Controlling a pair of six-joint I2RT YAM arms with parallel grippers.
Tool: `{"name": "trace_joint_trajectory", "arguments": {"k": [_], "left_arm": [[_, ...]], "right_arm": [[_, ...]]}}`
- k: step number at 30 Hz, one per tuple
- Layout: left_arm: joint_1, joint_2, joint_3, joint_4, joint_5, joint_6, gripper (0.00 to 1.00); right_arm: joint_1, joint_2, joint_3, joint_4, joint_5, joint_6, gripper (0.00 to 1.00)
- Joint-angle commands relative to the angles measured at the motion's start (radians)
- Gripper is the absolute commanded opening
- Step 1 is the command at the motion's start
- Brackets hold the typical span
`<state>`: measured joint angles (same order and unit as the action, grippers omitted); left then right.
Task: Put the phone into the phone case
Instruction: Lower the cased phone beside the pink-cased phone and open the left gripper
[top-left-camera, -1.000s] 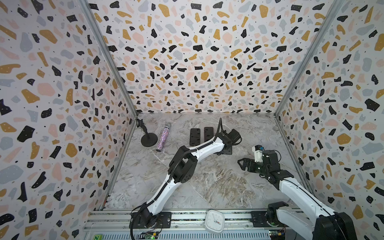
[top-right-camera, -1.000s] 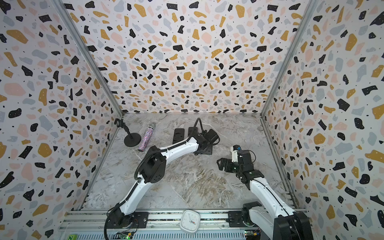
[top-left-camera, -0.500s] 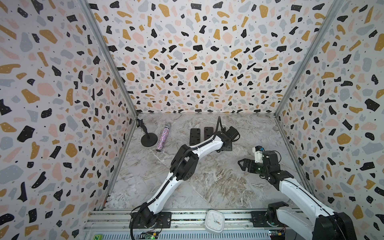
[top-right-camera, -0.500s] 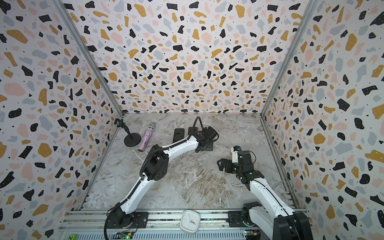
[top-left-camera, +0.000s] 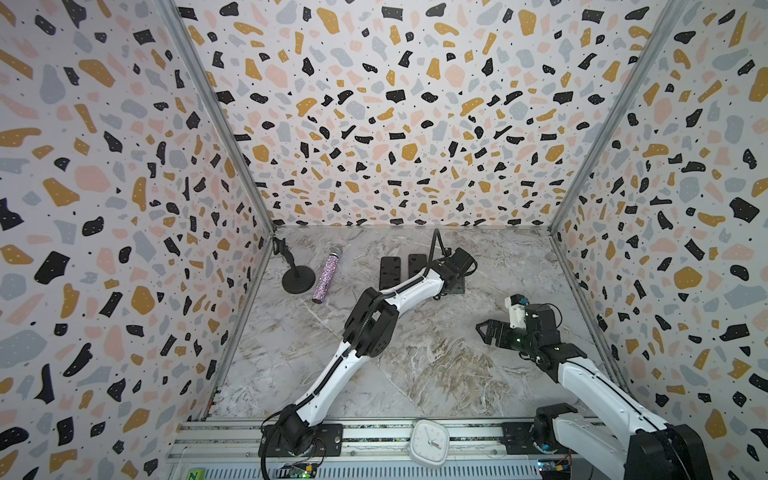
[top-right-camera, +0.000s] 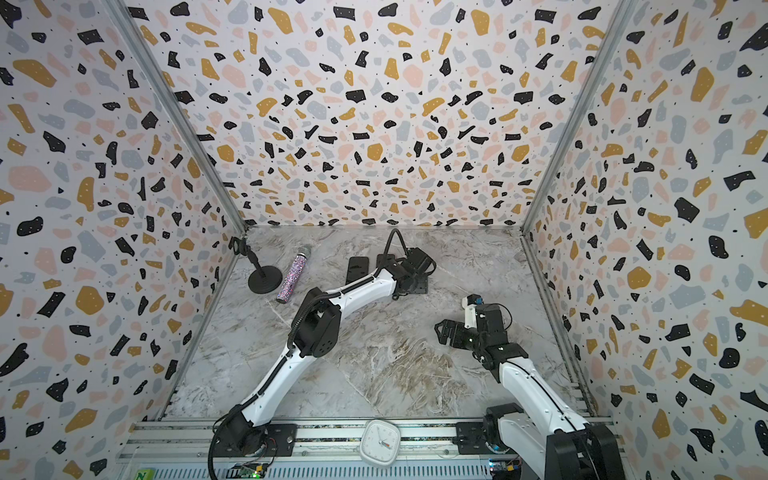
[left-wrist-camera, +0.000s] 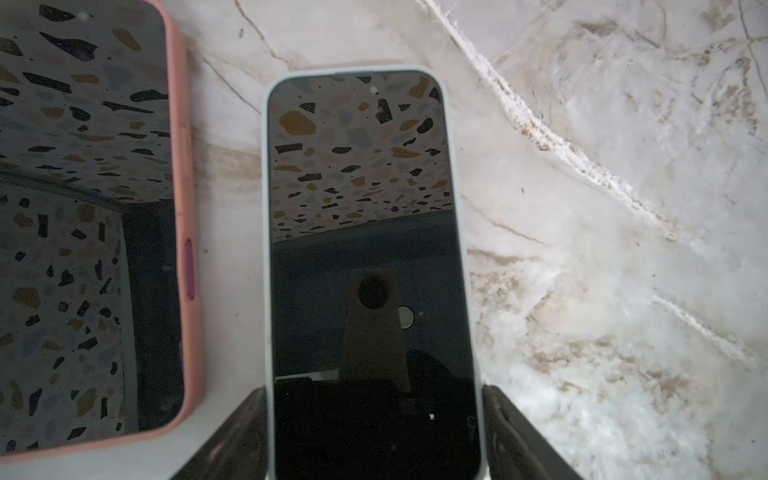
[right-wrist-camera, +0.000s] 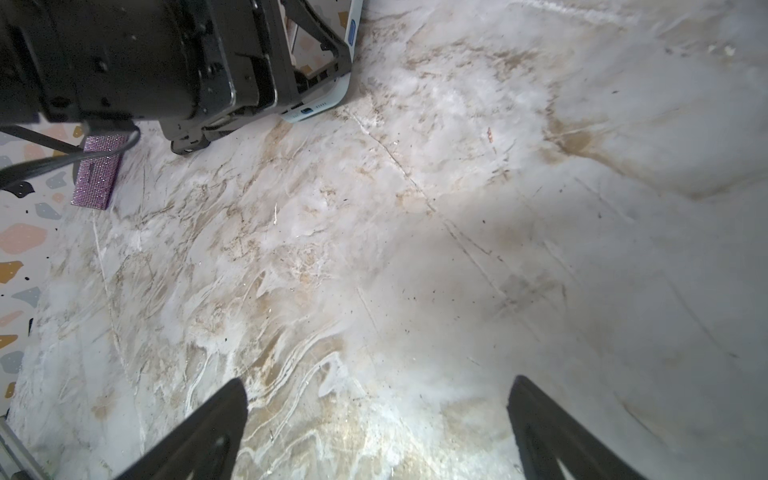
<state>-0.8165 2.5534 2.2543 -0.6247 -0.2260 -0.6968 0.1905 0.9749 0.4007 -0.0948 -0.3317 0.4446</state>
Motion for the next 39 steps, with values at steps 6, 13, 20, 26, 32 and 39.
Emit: {"name": "trace_joint_trajectory", "arguments": {"k": [6,13,20,26,32,39], "left_arm": [[0.013,0.025,0.055,0.074,-0.019,-0.019,0.5],[0.016,0.041,0.059,0.094,-0.013,-0.027,0.5],[0.019,0.056,0.06,0.111,-0.012,-0.031,0.5],[0.019,0.068,0.066,0.117,-0.014,-0.03,0.5],[0.02,0.079,0.074,0.12,-0.01,-0.03,0.5],[0.022,0.09,0.077,0.12,-0.009,-0.029,0.5]], "right_arm": [[-0.012,-0.015,-0.005,0.012,-0.017,0.002,0.99],[-0.02,-0.009,-0.008,0.02,-0.026,0.0,0.99],[-0.026,-0.005,-0.012,0.025,-0.036,-0.002,0.99],[-0.031,-0.003,-0.013,0.029,-0.044,-0.004,0.99],[-0.037,-0.002,-0.014,0.032,-0.05,-0.005,0.99],[-0.04,-0.002,-0.015,0.032,-0.057,-0.006,0.99]]}}
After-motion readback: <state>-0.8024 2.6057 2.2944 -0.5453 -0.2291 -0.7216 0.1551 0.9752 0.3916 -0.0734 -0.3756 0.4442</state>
